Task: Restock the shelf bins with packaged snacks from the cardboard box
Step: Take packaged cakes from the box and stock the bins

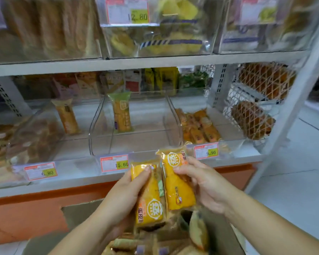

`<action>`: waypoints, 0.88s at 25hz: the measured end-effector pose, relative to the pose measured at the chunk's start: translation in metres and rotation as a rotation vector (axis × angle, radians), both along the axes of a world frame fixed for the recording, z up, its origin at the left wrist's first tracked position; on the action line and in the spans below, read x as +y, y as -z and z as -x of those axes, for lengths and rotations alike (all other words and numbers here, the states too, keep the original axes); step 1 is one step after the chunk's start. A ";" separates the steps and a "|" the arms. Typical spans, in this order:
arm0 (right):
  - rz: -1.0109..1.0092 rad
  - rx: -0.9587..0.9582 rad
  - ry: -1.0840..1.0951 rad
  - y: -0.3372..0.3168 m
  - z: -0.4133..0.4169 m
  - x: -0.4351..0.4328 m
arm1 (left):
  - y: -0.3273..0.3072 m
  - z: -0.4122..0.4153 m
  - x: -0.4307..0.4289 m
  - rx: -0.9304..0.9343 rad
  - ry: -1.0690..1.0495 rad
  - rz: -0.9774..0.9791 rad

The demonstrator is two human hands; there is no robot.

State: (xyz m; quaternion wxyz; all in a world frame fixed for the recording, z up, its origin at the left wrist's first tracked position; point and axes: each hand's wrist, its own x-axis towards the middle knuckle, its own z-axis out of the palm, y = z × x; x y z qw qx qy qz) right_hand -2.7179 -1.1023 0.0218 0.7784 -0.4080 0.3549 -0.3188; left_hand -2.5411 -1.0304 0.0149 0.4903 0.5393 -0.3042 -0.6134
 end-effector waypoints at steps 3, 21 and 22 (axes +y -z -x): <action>0.105 0.015 0.214 -0.035 0.019 -0.040 | -0.025 0.012 -0.034 -0.084 -0.029 0.081; -0.054 0.420 0.534 0.012 -0.005 -0.242 | -0.024 0.003 -0.174 -0.072 -0.357 0.226; -0.011 0.517 0.414 0.007 0.001 -0.240 | -0.020 0.002 -0.174 -0.057 -0.355 0.219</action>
